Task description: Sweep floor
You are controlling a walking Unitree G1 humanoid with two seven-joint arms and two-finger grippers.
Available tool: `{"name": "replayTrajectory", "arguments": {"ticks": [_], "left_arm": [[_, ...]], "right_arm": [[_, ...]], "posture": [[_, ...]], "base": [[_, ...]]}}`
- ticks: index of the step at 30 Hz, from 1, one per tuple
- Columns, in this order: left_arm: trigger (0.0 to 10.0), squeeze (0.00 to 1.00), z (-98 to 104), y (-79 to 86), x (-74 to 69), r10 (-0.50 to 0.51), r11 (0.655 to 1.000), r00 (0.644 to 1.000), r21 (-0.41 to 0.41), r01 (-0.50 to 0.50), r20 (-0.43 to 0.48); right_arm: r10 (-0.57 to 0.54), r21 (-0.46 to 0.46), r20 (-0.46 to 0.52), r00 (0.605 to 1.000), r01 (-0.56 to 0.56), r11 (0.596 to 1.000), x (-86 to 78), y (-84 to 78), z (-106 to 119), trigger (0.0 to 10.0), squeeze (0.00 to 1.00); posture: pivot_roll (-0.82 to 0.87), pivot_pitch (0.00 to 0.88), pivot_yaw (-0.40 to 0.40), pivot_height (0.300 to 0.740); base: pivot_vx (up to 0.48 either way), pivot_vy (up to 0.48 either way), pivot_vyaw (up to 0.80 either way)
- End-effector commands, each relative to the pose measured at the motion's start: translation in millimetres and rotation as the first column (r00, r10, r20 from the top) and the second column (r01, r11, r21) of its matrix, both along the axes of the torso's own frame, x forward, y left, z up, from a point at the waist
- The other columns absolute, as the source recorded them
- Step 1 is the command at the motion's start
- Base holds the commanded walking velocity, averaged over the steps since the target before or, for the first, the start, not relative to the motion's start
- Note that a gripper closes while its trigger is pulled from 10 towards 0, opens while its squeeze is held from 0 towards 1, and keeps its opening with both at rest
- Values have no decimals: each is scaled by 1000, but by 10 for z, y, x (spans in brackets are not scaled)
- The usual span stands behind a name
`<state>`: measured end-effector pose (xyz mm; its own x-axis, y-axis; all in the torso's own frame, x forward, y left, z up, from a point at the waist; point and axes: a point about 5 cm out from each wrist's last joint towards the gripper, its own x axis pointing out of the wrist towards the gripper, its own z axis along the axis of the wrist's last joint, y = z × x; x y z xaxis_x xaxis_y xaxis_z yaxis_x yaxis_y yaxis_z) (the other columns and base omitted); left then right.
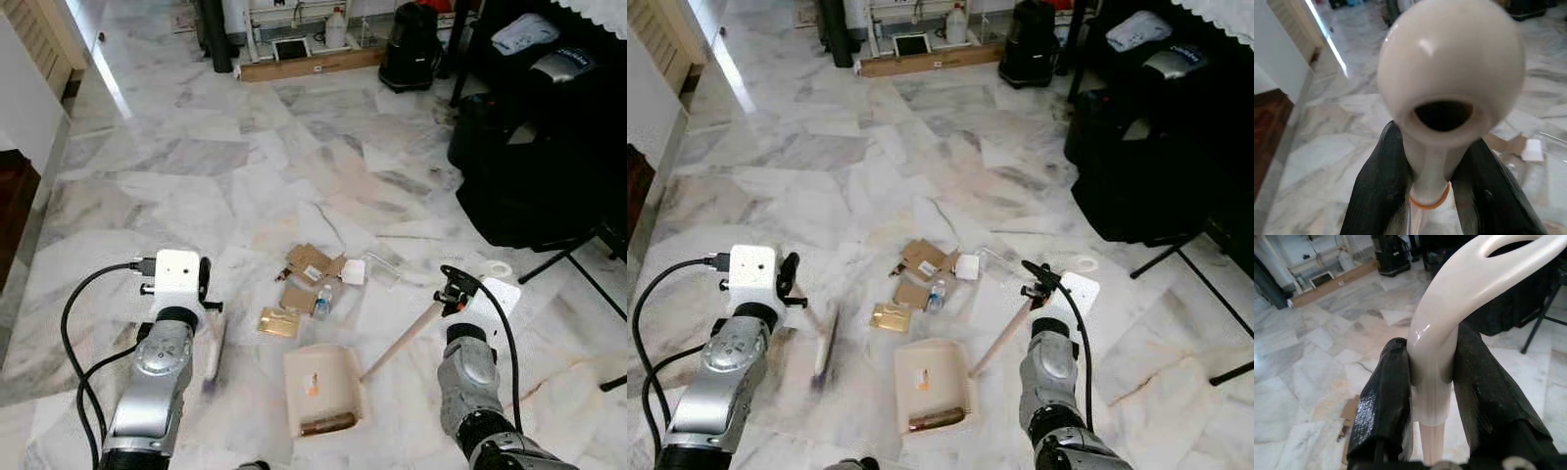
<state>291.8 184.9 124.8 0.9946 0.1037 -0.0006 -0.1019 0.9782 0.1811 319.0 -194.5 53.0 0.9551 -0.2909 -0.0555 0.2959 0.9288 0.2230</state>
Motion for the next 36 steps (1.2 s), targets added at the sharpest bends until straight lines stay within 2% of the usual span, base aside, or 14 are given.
{"name": "replayTrajectory", "arguments": {"ticks": [1, 4, 7, 16, 21, 23, 25, 36], "left_arm": [[10000, 0, 47, 18, -2, 1, 1000, 998, 12, -2, 63], [10000, 0, -3, 5, 14, -4, 1000, 998, 9, 3, 56], [10000, 0, -57, -3, 23, -6, 1000, 998, 5, 5, 65], [10000, 0, -60, 36, 97, 10, 1000, 994, -28, -7, 109], [10000, 0, -121, 52, 92, 19, 999, 994, -42, -15, 106], [10000, 0, -182, 45, 74, 17, 998, 994, -56, -12, 104], [10000, 0, -201, 36, 60, 10, 998, 995, -57, -4, 103], [10000, 0, -307, -20, -49, -48, 996, 994, -67, 54, 97]], "right_arm": [[13, 27, 68, 998, -15, 1000, 93, 6, 151, 10000, 0], [19, 37, 74, 997, -22, 999, 104, 11, 163, 10000, 0], [17, 57, 37, 999, -19, 998, 119, 17, 142, 10000, 0], [114, -63, 94, 989, -108, 992, 131, 17, 247, 10000, 0], [112, -67, 87, 990, -107, 992, 111, 7, 230, 10000, 0], [116, -141, 96, 989, -102, 985, 75, -28, 250, 10000, 0], [110, -157, 114, 987, -92, 983, 59, -49, 269, 10000, 0], [68, -99, 180, 981, -51, 994, -14, -41, 292, 10000, 0]], "posture": [[138, 64, 13, 740], [134, 59, 8, 740], [122, 49, 3, 740], [103, 16, -3, 740], [87, 0, -4, 740], [86, 0, -2, 740], [84, 0, 3, 740], [85, 0, 33, 740]], "base": [[0, 0, 0], [0, 0, 0], [0, 0, 0], [0, 0, 0], [0, 0, 0], [0, 0, 0], [0, 0, 0], [0, 0, 0]]}}
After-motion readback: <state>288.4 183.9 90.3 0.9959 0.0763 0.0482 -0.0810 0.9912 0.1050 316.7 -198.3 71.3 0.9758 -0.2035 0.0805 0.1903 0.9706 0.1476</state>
